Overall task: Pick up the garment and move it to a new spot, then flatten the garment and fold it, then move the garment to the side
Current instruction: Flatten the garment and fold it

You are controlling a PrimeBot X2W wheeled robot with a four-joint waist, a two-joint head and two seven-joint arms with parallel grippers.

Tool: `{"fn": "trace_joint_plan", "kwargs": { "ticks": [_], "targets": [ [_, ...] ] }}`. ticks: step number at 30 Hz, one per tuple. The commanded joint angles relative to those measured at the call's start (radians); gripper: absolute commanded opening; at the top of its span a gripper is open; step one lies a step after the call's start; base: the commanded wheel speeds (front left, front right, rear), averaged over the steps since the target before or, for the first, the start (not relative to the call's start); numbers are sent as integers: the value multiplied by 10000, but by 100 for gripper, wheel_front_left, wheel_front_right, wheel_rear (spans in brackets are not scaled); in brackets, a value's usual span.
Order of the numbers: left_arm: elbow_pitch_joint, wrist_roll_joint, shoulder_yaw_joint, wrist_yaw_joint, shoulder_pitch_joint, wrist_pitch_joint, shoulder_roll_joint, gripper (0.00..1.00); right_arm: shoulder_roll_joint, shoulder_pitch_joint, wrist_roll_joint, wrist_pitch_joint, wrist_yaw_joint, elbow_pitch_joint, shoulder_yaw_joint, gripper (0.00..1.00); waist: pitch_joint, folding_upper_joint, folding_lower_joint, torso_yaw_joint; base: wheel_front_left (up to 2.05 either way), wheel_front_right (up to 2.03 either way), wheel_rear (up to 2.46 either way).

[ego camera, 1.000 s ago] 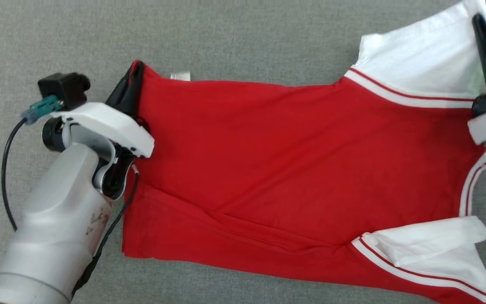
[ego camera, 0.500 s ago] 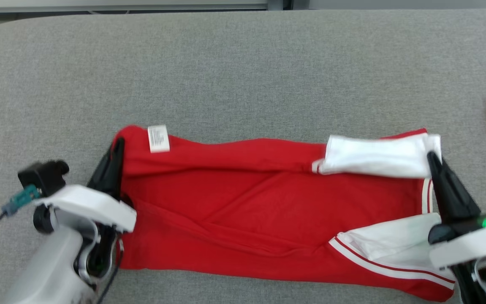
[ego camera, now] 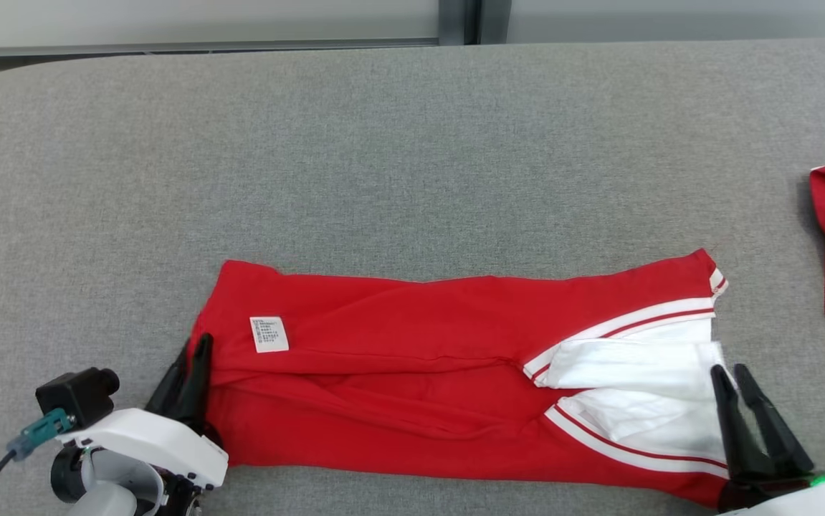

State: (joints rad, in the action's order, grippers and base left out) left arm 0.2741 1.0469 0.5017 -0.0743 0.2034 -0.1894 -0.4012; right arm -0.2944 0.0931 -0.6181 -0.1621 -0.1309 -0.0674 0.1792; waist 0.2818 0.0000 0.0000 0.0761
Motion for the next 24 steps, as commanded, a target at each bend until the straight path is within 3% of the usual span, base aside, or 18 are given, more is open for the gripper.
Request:
{"fn": "trace_joint_plan", "kwargs": {
  "ticks": [1,7,9,15,24],
  "targets": [
    [-99,-264,-16,-165,-112,-148,-127,100,71,63,210,-215,5,131,-74,100,-99,0,0,-67,0,0,0],
    [-1071,-1982,-656,-1275,-747,-744,-10,100,494,412,2004,-754,5,1155,-1084,100,-630,0,0,-161,0,0,0],
    [-1760,-2790,-1138,-1455,-981,-756,202,100,762,501,2660,-751,5,1580,-1559,100,-845,0,0,-157,0,0,0],
    [-3088,-4466,-1860,-1386,-1804,-759,946,100,1333,734,3970,111,5,2558,-2125,100,-1606,0,0,-158,0,0,0],
    [-3209,-5651,-2028,-1293,-2384,-747,1093,100,1621,1100,3983,545,5,2672,-2140,100,-1977,0,0,-205,0,0,0]
  ]
}}
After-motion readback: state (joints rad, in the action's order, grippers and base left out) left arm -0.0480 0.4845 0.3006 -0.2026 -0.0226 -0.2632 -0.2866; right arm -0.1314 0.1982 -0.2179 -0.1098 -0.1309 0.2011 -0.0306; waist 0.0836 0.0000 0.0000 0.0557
